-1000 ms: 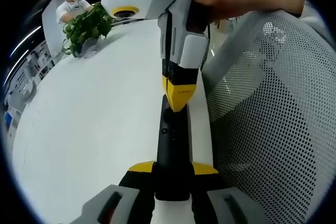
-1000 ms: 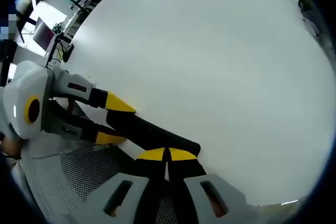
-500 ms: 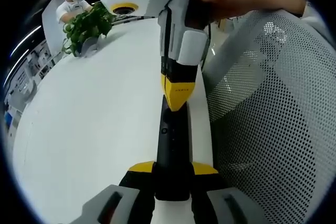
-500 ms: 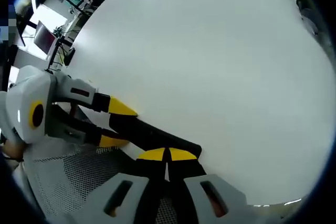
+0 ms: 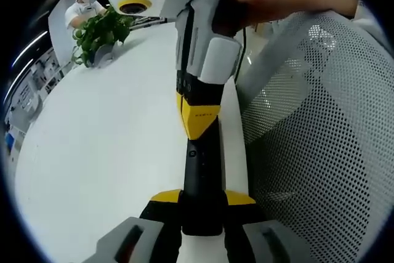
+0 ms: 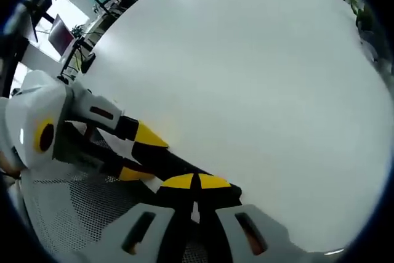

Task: Press the specified remote control buttons in sequence, fully releasing each button before pressing the next.

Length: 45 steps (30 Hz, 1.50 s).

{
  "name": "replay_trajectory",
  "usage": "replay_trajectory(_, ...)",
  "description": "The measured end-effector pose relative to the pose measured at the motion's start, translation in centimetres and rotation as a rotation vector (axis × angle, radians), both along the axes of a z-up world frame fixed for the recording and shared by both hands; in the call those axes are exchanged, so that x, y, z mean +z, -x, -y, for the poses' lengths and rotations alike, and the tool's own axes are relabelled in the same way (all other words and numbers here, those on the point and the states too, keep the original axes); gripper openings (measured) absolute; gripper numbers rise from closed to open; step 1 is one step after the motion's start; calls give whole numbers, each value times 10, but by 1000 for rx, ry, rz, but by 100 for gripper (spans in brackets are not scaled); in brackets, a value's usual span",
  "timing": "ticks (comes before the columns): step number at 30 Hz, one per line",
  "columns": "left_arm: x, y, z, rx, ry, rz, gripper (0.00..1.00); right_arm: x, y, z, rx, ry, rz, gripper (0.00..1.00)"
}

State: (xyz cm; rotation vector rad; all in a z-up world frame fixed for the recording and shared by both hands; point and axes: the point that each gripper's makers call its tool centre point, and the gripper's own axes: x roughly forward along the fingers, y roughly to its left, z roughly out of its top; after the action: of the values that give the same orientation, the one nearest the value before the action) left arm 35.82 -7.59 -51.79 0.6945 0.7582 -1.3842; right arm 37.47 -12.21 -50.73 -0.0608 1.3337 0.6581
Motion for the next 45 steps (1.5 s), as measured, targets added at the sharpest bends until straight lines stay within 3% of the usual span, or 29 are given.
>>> replay_trajectory(11, 0, 0, 0, 0, -5, -2, 24, -3, 2, 3, 46, 49, 21, 0)
replay_trajectory(30, 0, 0, 0, -4, -2, 0, 24, -4, -2, 11, 5, 56, 22, 0)
replay_trajectory(34, 0, 0, 0, -5, -3, 0, 24, -4, -1, 9, 28, 65, 45, 0)
replay_trajectory(39, 0, 0, 1, 5, 2, 0, 24, -5, -2, 7, 118, 107, 123, 0)
replay_trajectory(45, 0, -1, 2, 4, 7, 0, 24, -6, -3, 7, 168, 141, 144, 0)
